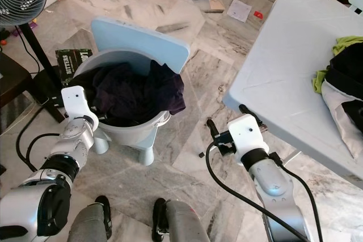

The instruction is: Hang hanger

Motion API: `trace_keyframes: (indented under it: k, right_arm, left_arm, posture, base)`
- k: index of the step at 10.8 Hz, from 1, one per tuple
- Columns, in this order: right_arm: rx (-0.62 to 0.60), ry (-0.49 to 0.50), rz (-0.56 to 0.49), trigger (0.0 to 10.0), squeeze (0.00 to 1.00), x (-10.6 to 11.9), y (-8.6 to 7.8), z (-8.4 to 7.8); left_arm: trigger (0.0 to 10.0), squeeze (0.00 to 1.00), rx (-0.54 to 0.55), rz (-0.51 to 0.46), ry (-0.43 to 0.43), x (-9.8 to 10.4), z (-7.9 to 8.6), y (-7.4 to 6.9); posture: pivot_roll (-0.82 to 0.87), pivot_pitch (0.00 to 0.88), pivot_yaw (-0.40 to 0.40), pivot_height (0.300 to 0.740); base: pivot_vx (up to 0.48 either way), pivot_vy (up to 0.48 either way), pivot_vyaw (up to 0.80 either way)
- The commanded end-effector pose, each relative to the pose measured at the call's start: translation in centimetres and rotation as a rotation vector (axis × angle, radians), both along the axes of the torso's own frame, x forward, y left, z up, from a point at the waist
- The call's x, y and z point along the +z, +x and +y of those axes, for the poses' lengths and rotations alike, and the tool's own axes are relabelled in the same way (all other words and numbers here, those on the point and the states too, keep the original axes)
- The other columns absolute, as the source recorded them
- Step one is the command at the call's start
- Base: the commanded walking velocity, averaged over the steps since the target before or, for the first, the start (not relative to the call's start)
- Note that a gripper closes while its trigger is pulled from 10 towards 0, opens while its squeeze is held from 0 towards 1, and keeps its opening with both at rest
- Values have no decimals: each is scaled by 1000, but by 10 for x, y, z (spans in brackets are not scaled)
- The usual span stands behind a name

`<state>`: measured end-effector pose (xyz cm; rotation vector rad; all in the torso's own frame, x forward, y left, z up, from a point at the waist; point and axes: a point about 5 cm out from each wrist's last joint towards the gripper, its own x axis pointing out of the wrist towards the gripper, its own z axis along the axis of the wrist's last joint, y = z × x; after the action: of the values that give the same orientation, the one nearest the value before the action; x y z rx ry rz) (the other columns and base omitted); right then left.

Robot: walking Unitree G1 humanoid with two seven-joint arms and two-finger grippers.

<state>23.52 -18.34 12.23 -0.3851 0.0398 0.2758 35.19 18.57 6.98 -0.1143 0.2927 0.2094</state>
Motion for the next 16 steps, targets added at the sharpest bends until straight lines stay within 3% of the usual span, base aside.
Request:
trace_keyframes:
  k: [1, 2, 11, 13, 16]
  right_arm:
    - [-20, -7, 12, 10000, 0, -4, -1, -4]
    - [-18, -8, 10, 10000, 0, -4, 0, -3]
    - [-11, -18, -9, 10000, 0, -5, 5, -1]
    - [-10, -15, -12, 10000, 0, -6, 5, 1]
    - [-12, -4, -13, 10000, 0, -9, 7, 5]
  left_arm:
    - [4745, 0, -19, -1, -22, -6, -9, -4]
    - [0, 0, -35, 16, -51, -10, -14, -6]
    - [0, 0, -69, 18, -2, -10, -8, -5]
    - [0, 0, -55, -18, 110, -3, -1, -4]
    - [0, 0, -59, -187, 340, 19, 5, -4]
  posture:
    - [-292, 210, -206, 740]
    - [-291, 208, -207, 740]
    - [-282, 196, -197, 740]
    - [-276, 195, -194, 740]
    - [-242, 194, -185, 740]
  base:
    - [0, 0, 0]
    - [0, 0, 0]
    - [0, 0, 0]
    - [0, 0, 0]
    - [0, 0, 0]
